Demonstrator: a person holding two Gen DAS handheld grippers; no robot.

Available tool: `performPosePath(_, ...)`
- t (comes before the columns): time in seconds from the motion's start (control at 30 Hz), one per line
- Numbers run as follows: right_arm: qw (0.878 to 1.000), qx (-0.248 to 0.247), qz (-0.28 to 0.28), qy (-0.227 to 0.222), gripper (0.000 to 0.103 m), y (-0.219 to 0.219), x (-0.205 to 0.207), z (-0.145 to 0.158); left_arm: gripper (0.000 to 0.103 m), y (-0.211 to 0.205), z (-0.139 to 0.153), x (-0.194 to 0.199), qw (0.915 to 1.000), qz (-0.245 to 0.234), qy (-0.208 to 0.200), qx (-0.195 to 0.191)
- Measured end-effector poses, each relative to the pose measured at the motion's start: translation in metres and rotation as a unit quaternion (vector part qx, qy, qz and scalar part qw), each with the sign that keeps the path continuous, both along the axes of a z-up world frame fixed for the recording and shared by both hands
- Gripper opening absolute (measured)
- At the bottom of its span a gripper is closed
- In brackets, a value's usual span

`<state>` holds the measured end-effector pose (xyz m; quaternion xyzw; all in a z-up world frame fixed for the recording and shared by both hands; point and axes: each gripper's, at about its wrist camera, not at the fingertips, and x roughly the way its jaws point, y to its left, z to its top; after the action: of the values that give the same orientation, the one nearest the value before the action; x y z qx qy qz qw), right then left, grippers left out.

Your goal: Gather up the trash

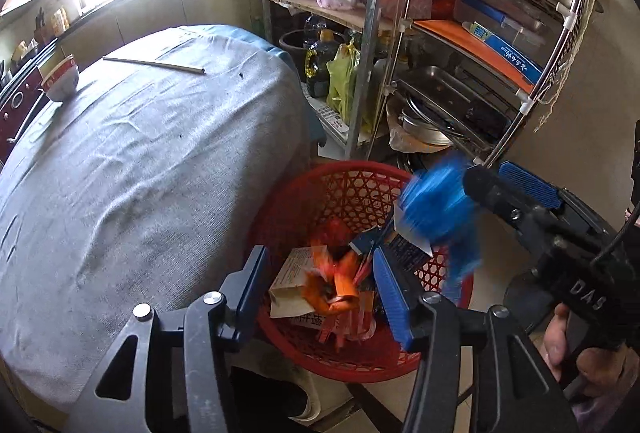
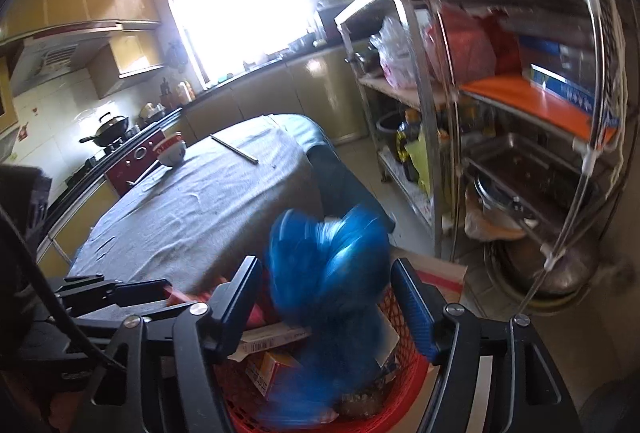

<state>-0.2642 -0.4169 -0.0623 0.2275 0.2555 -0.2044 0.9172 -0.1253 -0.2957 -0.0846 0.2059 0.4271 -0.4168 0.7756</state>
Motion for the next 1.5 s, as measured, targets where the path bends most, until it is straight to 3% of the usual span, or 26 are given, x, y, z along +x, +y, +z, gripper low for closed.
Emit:
performPosePath(0.17, 1.000, -0.001, 0.011, -0.015, 0.071, 0.004, -0.003, 0.009, 0.060, 0.016, 0.013, -0.003, 0.9998, 0.004, -0.013, -0.011)
performPosePath(0.33, 0.997, -0.036, 0.034, -0.052, 0.071, 0.024, -0.010, 0.038, 0.068, 0.049, 0.044, -0.007, 0.9955, 0.043, -0.084, -0.011)
performPosePath(0.57, 0.991, -0.070, 0.076, -0.085, 0.071, 0.068, -0.006, 0.081, 0.069, 0.111, 0.085, -0.009, 0.9779, 0.120, -0.170, -0.020)
performPosePath(0.6, 0.990, -0.072, 0.079, -0.086, 0.071, 0.073, -0.004, 0.085, 0.069, 0.121, 0.089, -0.008, 0.9750, 0.132, -0.177, -0.022)
performPosePath(0.67, 0.989, -0.077, 0.091, -0.088, 0.071, 0.088, 0.000, 0.094, 0.080, 0.138, 0.097, -0.006, 0.9702, 0.153, -0.186, -0.025)
performPosePath(0.87, 0.984, -0.084, 0.127, -0.093, 0.071, 0.121, 0.011, 0.112, 0.082, 0.183, 0.116, -0.003, 0.9509, 0.217, -0.218, -0.039)
performPosePath(1.1, 0.981, -0.081, 0.155, -0.088, 0.071, 0.150, 0.023, 0.121, 0.083, 0.217, 0.132, -0.006, 0.9305, 0.264, -0.250, -0.045)
performPosePath(1.23, 0.980, -0.066, 0.166, -0.085, 0.071, 0.160, 0.027, 0.123, 0.091, 0.231, 0.138, -0.011, 0.9196, 0.281, -0.271, -0.043)
performPosePath(1.5, 0.978, -0.049, 0.184, -0.078, 0.071, 0.186, 0.034, 0.121, 0.092, 0.260, 0.134, -0.022, 0.9061, 0.311, -0.283, -0.044)
